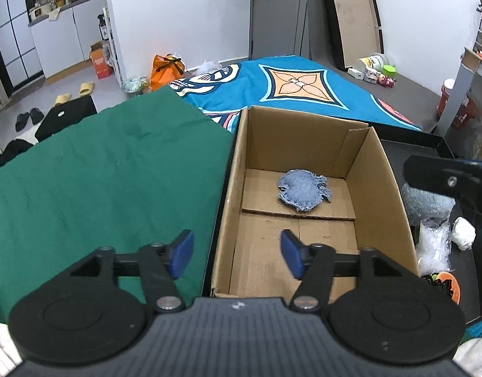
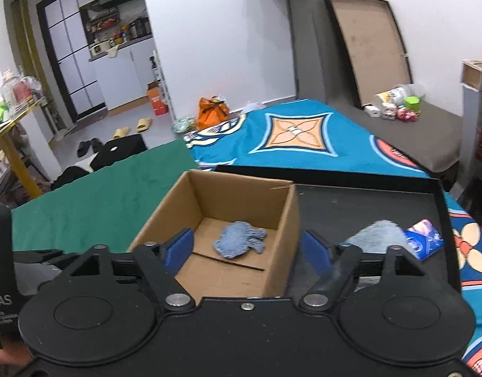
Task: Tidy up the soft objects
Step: 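Move the right tool to the grey plush toy and grasp it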
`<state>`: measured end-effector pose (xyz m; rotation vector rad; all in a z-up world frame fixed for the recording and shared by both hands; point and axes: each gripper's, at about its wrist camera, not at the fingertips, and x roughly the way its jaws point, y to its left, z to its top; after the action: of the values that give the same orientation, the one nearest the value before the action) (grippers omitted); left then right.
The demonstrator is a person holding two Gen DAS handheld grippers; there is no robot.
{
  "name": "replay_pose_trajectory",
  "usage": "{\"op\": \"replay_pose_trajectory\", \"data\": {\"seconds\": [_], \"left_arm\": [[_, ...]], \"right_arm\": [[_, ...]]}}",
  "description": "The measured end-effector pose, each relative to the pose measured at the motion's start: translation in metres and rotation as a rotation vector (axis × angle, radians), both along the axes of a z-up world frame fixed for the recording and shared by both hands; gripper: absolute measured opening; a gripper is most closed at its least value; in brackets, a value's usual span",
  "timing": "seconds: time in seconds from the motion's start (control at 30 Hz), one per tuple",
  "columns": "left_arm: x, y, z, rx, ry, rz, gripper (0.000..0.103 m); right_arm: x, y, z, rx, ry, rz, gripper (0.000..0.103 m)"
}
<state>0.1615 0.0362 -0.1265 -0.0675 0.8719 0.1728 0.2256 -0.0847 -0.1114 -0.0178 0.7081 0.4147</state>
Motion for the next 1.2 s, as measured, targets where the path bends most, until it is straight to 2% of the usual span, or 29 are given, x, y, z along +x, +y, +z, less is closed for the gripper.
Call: {"op": "replay_pose_trajectory", "data": {"seconds": [0.03,0.17,0.37,0.47,0.53,0.67,0.93,1.2], "left_arm": [[0.001,-0.001,0.000,0.008,0.001,0.002,0.072],[0.004,-0.007,0.003,0.040,-0.005,0.009,0.080],[0.009,-0.019,0.003,0.083,-0.011,-0.002,0.082],[0.012,-0.027,0.002,0.126,-0.004,-0.011,0.082],[0.015,-0.030,0.002,0.146,0.002,-0.010,0.082],[0.019,-0.037,0.003,0.179,-0.001,-0.010,0.089],[0.030,-0.048,-0.001,0.225,0.025,-0.016,0.093],[0.040,-0.060,-0.006,0.247,0.051,-0.033,0.097]], "right_arm": [[0.001,-0.004,-0.001,0.007,0.001,-0.011,0.077],[0.007,-0.022,-0.005,0.034,0.017,-0.050,0.077],[0.012,-0.045,-0.009,0.054,0.014,-0.101,0.078],[0.015,-0.056,-0.013,0.063,0.017,-0.127,0.085],[0.018,-0.061,-0.017,0.059,0.025,-0.140,0.086],[0.027,-0.075,-0.026,0.073,0.056,-0.176,0.089],[0.046,-0.097,-0.047,0.086,0.112,-0.237,0.102],[0.064,-0.112,-0.071,0.129,0.195,-0.277,0.103]]}}
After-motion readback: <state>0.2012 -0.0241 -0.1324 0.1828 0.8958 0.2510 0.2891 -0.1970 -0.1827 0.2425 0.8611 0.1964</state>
